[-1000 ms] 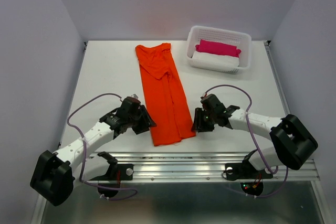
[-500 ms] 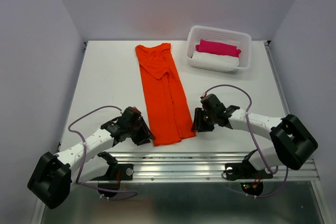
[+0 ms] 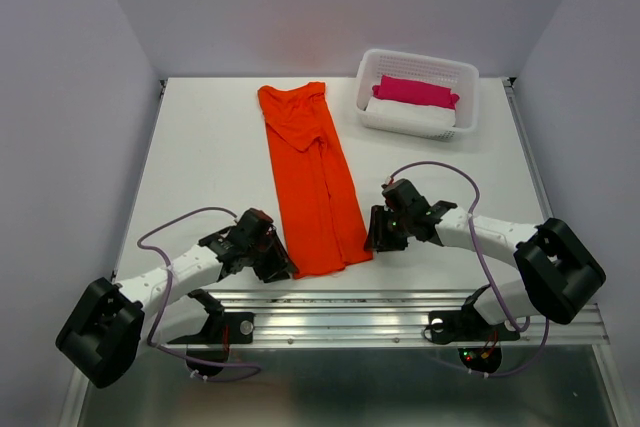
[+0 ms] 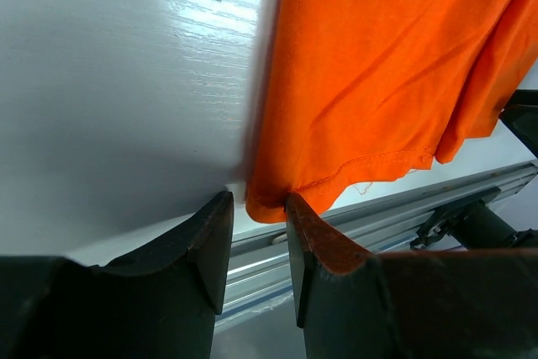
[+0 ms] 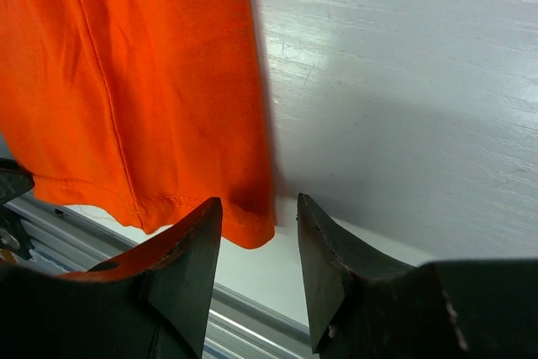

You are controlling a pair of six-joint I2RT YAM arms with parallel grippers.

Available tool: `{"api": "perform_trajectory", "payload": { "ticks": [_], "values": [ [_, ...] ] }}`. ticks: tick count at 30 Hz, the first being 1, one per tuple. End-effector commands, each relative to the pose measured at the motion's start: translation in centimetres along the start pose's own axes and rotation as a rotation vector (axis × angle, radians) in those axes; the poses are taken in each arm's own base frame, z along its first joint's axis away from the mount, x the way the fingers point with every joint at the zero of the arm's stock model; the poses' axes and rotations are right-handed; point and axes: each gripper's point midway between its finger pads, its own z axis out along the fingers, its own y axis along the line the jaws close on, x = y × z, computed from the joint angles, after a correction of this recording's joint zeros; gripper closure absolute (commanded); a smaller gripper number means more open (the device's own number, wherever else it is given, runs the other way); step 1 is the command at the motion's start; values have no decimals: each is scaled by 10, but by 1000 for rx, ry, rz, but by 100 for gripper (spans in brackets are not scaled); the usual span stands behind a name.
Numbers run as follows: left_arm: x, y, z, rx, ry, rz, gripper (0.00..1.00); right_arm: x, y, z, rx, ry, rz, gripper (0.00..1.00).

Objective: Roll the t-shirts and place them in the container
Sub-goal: Roll the T-shirt to the center of the board.

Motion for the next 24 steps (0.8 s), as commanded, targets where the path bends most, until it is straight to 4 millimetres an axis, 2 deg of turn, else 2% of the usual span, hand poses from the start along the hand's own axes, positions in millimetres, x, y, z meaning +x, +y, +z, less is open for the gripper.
{"api": "perform_trajectory", "payload": {
  "ticks": [1, 4, 9, 11, 13, 17, 19, 24],
  "values": [
    [1, -2, 2, 11, 0, 6, 58, 1, 4, -4, -22, -16, 5, 54],
    [1, -4, 1, 14, 0, 9, 59, 2, 3, -5, -21, -17, 10, 57],
    [4, -1, 5, 9, 18, 13, 70, 8, 2, -4, -29, 7, 15, 63],
    [5, -2, 6, 9, 21, 14, 71, 10, 4, -4, -39, 16, 15, 62],
    [6, -2, 5, 13, 23, 15, 71, 12, 4, -4, -47, 25, 12, 60],
    [5, -4, 4, 18, 19, 16, 58, 12, 8, -3, -68, 28, 9, 59],
    [5, -4, 4, 18, 17, 18, 58, 11, 9, -3, -72, 27, 12, 63],
    [4, -4, 3, 14, 15, 23, 72, 10, 9, 0, -68, 26, 17, 77]
  ]
}}
